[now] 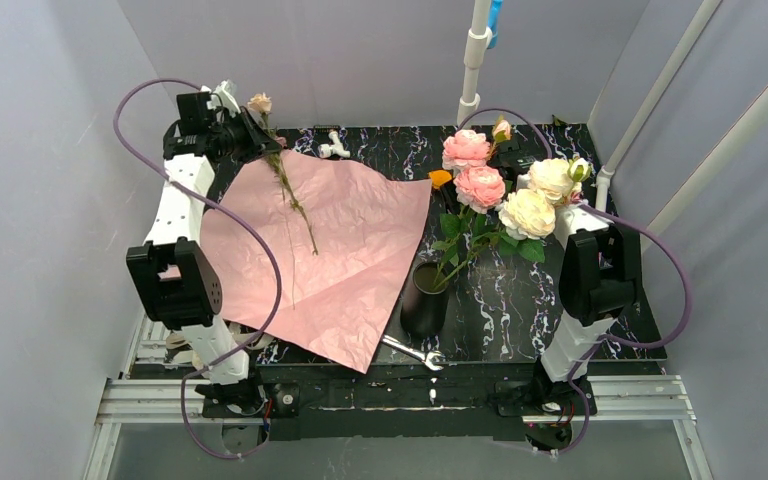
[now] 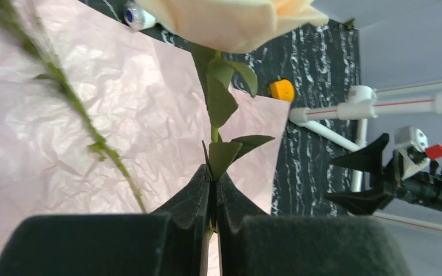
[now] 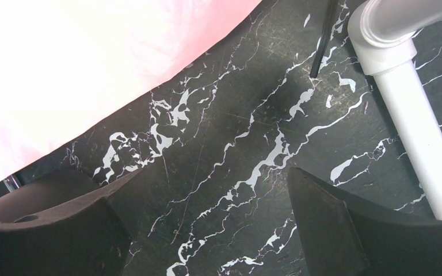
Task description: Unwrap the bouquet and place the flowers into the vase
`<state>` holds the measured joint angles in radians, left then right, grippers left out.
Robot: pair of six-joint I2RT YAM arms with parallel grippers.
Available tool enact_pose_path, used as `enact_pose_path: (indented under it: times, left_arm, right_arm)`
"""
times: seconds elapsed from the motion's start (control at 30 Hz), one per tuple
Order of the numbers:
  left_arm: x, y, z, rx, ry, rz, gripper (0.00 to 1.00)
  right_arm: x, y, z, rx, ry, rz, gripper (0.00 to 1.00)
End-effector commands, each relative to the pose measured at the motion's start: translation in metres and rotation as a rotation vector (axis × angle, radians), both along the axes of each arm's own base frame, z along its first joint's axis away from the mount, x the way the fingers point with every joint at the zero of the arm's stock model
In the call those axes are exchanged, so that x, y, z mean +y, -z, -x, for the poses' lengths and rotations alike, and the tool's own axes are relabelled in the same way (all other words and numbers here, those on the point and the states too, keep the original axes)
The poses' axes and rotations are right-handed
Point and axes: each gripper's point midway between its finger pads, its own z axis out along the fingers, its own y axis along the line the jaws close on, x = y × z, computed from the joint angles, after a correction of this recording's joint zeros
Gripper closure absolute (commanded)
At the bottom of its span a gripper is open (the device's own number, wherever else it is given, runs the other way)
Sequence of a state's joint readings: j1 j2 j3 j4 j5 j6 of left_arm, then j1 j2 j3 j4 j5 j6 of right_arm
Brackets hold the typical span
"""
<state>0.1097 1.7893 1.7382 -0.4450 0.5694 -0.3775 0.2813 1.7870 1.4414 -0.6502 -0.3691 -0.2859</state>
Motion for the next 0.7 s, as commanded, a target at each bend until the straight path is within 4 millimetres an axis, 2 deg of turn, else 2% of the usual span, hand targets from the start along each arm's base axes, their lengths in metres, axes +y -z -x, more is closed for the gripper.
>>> enact_pose_path:
  times: [0.0,0.2,0.33,0.5,0.57,0.67]
  left_arm:
    - [-0.020,-0.110,0.028,-0.310,0.083,0.084,1.00]
    - [-0.037,-0.232,0.063,-0.591,0.153,0.121,1.00]
    - [-0.054,-0.293,0.096,-0.702,0.197,0.197,1.00]
    - [-0.080,-0.350,0.134,-0.826,0.265,0.264,1.00]
    - [-0.094,-0.366,0.152,-0.866,0.307,0.284,1.00]
    - [-0.116,-0.380,0.175,-0.917,0.377,0.295,1.00]
  right_arm:
    - [0.002,-0.022,0.001,-0.052,0.001,-0.040,0.01]
    - [0.003,-0.025,0.001,-0.055,0.000,-0.044,0.02]
    - [0.003,-0.027,0.002,-0.059,0.004,-0.052,0.02]
    - [0.003,-0.032,0.002,-0.071,0.007,-0.052,0.02]
    - [0.002,-0.034,0.003,-0.077,0.007,-0.053,0.02]
    - [0.002,-0.037,0.003,-0.086,0.008,-0.052,0.02]
